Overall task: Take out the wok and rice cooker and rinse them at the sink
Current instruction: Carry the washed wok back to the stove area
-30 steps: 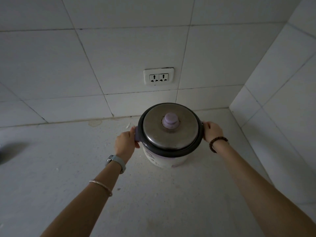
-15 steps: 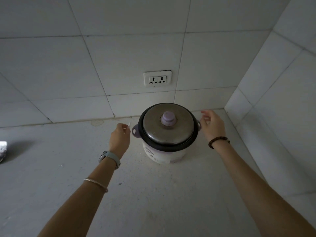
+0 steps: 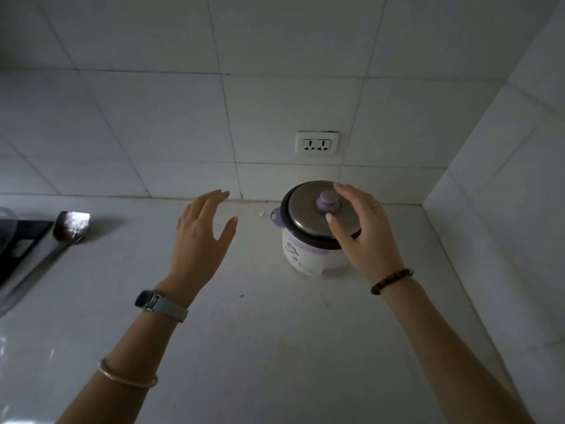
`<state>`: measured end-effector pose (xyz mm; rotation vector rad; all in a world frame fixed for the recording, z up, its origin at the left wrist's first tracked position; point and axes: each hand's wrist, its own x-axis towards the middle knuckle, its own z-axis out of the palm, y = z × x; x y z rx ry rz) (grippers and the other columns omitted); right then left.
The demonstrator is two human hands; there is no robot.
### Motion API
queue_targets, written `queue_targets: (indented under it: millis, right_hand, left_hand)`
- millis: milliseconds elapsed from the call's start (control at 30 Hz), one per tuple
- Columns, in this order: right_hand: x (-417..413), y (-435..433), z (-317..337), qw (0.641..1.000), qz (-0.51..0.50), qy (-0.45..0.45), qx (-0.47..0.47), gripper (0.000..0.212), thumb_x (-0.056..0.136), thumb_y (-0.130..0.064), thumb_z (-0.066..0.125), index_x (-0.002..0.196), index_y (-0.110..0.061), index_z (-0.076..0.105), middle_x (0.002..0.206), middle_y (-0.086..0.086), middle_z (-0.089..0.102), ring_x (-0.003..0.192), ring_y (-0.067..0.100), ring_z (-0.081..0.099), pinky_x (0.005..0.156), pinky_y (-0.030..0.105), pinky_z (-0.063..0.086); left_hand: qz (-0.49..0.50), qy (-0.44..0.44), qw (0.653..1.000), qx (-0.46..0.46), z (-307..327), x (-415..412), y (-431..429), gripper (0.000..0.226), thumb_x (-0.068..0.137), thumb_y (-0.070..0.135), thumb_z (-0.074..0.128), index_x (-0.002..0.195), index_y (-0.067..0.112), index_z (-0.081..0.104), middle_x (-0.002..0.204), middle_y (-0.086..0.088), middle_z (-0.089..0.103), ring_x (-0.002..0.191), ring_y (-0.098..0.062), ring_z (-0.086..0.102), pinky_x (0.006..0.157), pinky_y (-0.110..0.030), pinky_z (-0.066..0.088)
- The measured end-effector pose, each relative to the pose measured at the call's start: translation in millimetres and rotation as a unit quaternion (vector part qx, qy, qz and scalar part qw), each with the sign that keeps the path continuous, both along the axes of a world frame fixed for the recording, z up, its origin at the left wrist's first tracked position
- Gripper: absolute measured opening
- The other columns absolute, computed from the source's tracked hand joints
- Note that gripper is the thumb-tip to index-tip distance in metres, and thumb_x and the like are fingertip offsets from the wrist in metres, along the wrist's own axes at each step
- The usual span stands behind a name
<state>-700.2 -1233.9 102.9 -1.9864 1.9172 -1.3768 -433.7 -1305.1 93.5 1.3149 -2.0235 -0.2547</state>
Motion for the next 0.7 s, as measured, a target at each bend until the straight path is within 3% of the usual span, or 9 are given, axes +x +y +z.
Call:
queue_targets:
  millis: [67,167,267,400,700]
  right_hand:
    - [13,4,2,1.000,0.023,-0.011,0.012,0.047,0.091,-0.030,0.059,0.135,-0.019,0.050,0.133,-0.003,0.052,0.122,-0.006,0.041,0.108,0.020,0.034]
    - [38,7,1,0.998,0.057,-0.014,0.029,0.049,0.091,-0.036,0.056,0.137,-0.022,0.047,0.138,-0.005,0.048,0.129,0.007,0.041,0.110,0.025,0.034]
    - [68,8,2,0.995,0.097,-0.013,0.023,0.048,0.092,-0.034,0.056,0.136,-0.017,0.048,0.135,-0.005,0.050,0.126,0.003,0.041,0.109,0.018,0.031]
    - [112,13,0,0.987,0.152,-0.024,0.048,0.049,0.093,-0.035,0.055,0.139,-0.020,0.044,0.140,-0.002,0.047,0.129,0.010,0.043,0.109,0.035,0.038]
    - [239,33,5,0.968,0.248,0.003,0.038,0.050,0.094,-0.037,0.050,0.140,-0.018,0.045,0.141,-0.002,0.047,0.132,0.011,0.041,0.111,0.035,0.035]
  left_hand:
    - [0.021,-0.010,1.000,-0.010,4,18,16,0.047,0.093,0.028,0.059,0.136,0.013,0.050,0.139,-0.007,0.051,0.128,-0.025,0.046,0.109,-0.042,0.036]
    - [0.047,-0.017,0.999,-0.018,3,44,39,0.047,0.093,0.028,0.059,0.136,0.011,0.050,0.139,-0.008,0.050,0.129,-0.025,0.046,0.109,-0.042,0.037]
    - [0.072,-0.016,0.997,-0.010,-1,69,60,0.048,0.093,0.029,0.058,0.137,0.011,0.049,0.140,-0.008,0.049,0.129,-0.024,0.045,0.108,-0.040,0.037]
    - [0.109,-0.012,0.994,-0.007,-5,105,89,0.049,0.092,0.029,0.058,0.136,0.010,0.050,0.139,-0.011,0.049,0.127,-0.026,0.047,0.107,-0.040,0.037]
    - [0.221,0.025,0.975,-0.023,1,226,161,0.045,0.091,0.026,0.059,0.133,0.009,0.053,0.135,-0.012,0.052,0.125,-0.028,0.049,0.104,-0.044,0.041]
